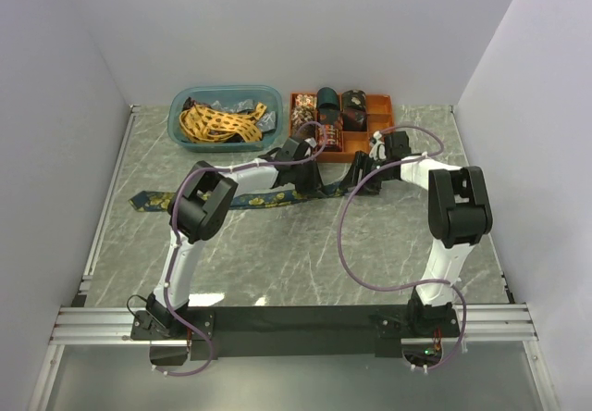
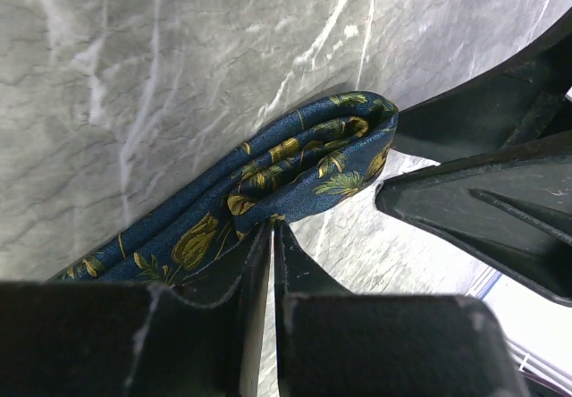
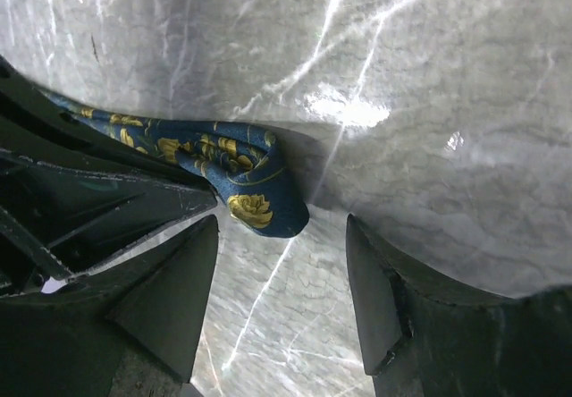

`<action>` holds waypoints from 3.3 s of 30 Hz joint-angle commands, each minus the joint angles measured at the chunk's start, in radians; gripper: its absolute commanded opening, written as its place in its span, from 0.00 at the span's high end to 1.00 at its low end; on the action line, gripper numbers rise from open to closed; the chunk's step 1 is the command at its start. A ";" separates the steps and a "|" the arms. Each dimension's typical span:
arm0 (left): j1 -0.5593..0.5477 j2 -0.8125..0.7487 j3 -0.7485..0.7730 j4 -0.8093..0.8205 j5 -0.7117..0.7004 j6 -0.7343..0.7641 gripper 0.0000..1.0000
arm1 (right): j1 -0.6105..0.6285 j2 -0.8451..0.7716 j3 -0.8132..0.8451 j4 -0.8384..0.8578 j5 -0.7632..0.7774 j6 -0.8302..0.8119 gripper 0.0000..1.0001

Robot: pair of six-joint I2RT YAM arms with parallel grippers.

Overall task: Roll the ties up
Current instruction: Roll the tie

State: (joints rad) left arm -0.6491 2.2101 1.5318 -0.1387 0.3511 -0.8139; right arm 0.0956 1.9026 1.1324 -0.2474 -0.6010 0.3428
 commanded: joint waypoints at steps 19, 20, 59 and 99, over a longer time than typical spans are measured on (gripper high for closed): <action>0.020 -0.009 0.021 -0.070 0.029 0.056 0.85 | 0.058 0.145 0.110 -0.018 -0.134 -0.068 0.37; 0.020 -0.010 0.022 -0.070 0.026 0.056 0.85 | 0.064 0.147 0.109 -0.020 -0.132 -0.068 0.37; 0.190 -0.260 -0.188 -0.173 -0.158 0.206 0.57 | 0.059 0.044 0.093 -0.190 -0.076 -0.099 1.00; 0.198 -0.563 -0.516 -0.216 -0.333 0.144 0.54 | 0.372 0.227 0.599 -0.834 1.259 -0.173 1.00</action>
State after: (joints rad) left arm -0.4530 1.6814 1.0164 -0.3645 0.0284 -0.6479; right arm 0.4393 2.1048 1.6817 -1.0092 0.4652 0.1226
